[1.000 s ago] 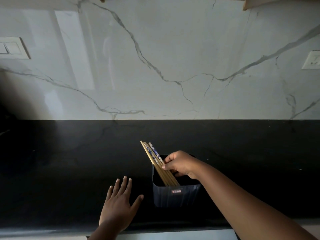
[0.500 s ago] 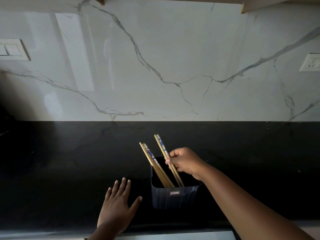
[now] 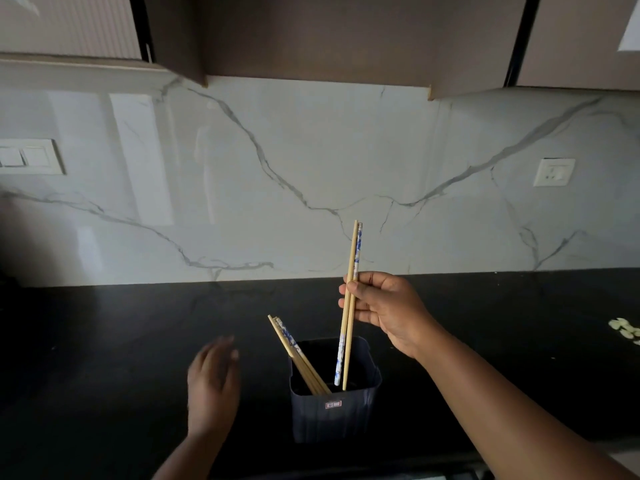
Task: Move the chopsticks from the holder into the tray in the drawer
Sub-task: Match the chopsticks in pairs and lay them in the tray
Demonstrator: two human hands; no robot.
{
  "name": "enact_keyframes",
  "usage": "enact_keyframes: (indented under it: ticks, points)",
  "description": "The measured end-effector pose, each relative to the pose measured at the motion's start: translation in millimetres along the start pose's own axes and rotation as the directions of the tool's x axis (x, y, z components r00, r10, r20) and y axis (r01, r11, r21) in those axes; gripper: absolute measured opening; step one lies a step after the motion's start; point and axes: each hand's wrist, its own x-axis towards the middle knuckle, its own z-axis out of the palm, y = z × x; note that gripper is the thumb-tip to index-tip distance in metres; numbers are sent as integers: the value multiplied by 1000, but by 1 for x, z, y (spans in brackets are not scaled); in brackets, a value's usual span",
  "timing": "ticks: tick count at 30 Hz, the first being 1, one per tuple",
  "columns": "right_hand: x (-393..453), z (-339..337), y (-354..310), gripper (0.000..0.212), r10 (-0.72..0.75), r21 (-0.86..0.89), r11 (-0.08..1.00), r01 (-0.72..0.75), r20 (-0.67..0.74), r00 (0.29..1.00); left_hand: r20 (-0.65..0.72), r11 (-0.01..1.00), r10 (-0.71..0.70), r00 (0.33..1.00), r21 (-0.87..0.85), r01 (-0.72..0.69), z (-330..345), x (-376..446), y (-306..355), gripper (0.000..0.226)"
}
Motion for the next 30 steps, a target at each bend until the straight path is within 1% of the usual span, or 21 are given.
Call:
enact_keyframes:
  ticks: [1, 2, 4, 5, 6, 7, 8, 12, 15, 17, 19, 20, 21, 22, 23, 24, 25, 26, 27, 28, 30]
  points:
    - [-2, 3, -3, 13, -4, 13, 1000, 4, -1, 1000, -35, 996, 44, 998, -76, -47, -3, 13, 24, 23]
    - [-4, 7, -6, 13, -8, 19, 1000, 8, -1, 1000, 0, 981, 61, 998, -186, -60, -7, 25, 52, 21]
    - [-8, 16, -12, 11, -25, 4, 1000, 25, -2, 1000, 207, 914, 110, 972, -405, -17, -11, 40, 105, 21]
    - [-10, 21, -14, 11, -40, -9, 999, 40, -4, 999, 337, 902, 157, 928, -431, 4, -10, 43, 128, 22]
    - [-12, 25, -16, 10, -54, -18, 998, 54, -6, 998, 456, 915, 203, 866, -404, -1, -8, 43, 144, 23]
    - [-14, 29, -18, 10, -68, -23, 997, 68, -9, 998, 543, 926, 229, 808, -378, -9, -4, 42, 156, 22]
    - [-16, 32, -20, 11, -78, -28, 997, 78, -14, 997, 588, 931, 230, 775, -366, 2, -1, 40, 162, 21]
    - [-23, 38, -25, 10, -82, -35, 996, 81, -19, 996, 612, 868, 94, 785, -436, 236, -2, 29, 165, 10]
    - [-28, 38, -23, 10, -45, -74, 996, 45, -1, 999, 642, 865, 45, 765, -408, 292, -5, 25, 162, 9]
    - [-30, 38, -23, 10, -52, -149, 988, 48, -25, 998, 653, 853, 21, 757, -407, 327, -9, 25, 162, 9]
    - [-32, 36, -28, 13, -163, -210, 966, 149, -49, 985, 654, 831, -23, 756, -408, 378, -13, 26, 161, 7]
    - [-36, 36, -33, 17, -274, -253, 932, 261, -17, 962, 653, 819, -50, 756, -407, 405, -15, 27, 161, 6]
    - [-40, 35, -38, 19, -425, -347, 838, 421, 67, 903, 655, 803, -73, 752, -408, 434, -17, 28, 159, 6]
    - [-44, 32, -41, 19, -575, -477, 641, 601, 220, 788, 669, 779, -90, 738, -415, 471, -19, 29, 158, 7]
    - [-47, 30, -42, 20, -658, -581, 334, 742, 420, 625, 686, 748, -98, 721, -427, 508, -20, 31, 156, 10]
    - [-49, 29, -41, 22, -647, -603, -4, 798, 610, 457, 707, 712, -102, 700, -439, 548, -22, 33, 155, 13]
    - [-51, 27, -38, 24, -585, -565, -261, 783, 738, 338, 731, 672, -102, 675, -450, 588, -23, 34, 154, 13]
    - [-52, 26, -34, 24, -519, -515, -405, 756, 810, 274, 758, 628, -98, 645, -456, 631, -26, 35, 154, 16]
    - [-54, 23, -29, 23, -467, -471, -481, 739, 852, 238, 786, 584, -81, 613, -461, 668, -28, 36, 153, 24]
    - [-54, 20, -23, 22, -430, -437, -529, 728, 877, 215, 815, 545, -57, 577, -458, 702, -30, 36, 154, 31]
    - [-53, 13, -10, 21, -403, -416, -567, 711, 893, 201, 854, 512, -18, 521, -440, 738, -31, 35, 153, 36]
